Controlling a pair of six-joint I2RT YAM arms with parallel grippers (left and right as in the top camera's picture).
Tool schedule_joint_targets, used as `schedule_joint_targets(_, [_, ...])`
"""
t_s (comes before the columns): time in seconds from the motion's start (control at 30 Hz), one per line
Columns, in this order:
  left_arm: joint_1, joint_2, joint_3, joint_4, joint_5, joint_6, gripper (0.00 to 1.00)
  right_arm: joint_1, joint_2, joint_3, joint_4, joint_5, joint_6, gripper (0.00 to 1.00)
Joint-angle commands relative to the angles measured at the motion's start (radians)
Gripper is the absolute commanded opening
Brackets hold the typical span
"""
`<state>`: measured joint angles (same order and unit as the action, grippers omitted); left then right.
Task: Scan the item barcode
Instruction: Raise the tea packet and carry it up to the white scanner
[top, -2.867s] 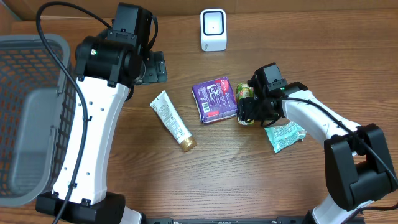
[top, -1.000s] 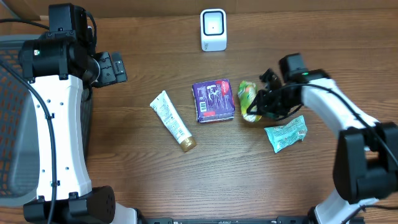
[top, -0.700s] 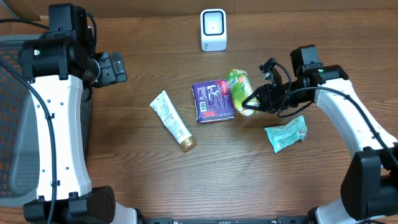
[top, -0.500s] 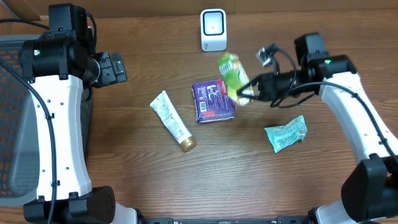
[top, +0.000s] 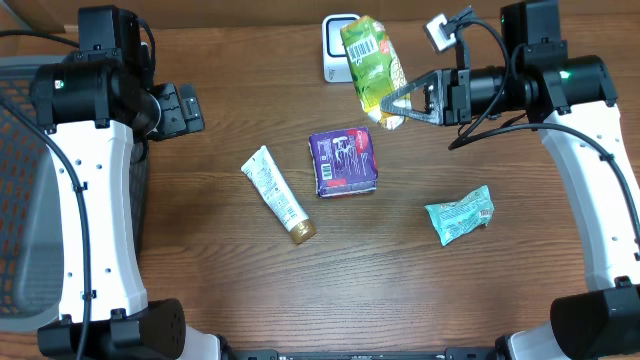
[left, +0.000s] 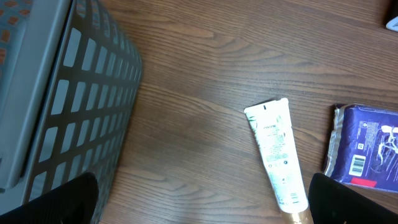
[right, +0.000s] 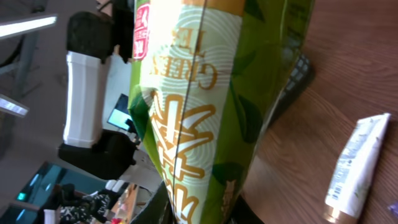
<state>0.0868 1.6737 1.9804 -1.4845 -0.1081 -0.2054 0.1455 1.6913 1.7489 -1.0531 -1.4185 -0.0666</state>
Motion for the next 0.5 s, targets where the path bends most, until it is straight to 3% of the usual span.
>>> schedule_joint_targets(0.0, [-0.002, 0.000, -0.009, 0.000, 0.002, 0.019, 0.99, -0.003, -0.042, 0.040, 0.019, 0.019, 0.053, 0.04])
schedule_joint_targets(0.2, [-0.002, 0.000, -0.009, 0.000, 0.002, 0.019, 1.00, 0.072, -0.042, 0.040, -0.025, 0.595, 0.119, 0.04])
schedule_joint_targets(0.37, [-0.002, 0.000, -0.009, 0.000, 0.002, 0.019, 0.99, 0.266, -0.042, 0.047, -0.045, 1.148, 0.158, 0.03])
schedule_joint_targets(0.47, [-0.002, 0.000, -0.009, 0.000, 0.002, 0.019, 1.00, 0.330, -0.042, 0.093, -0.042, 1.345, 0.165, 0.03])
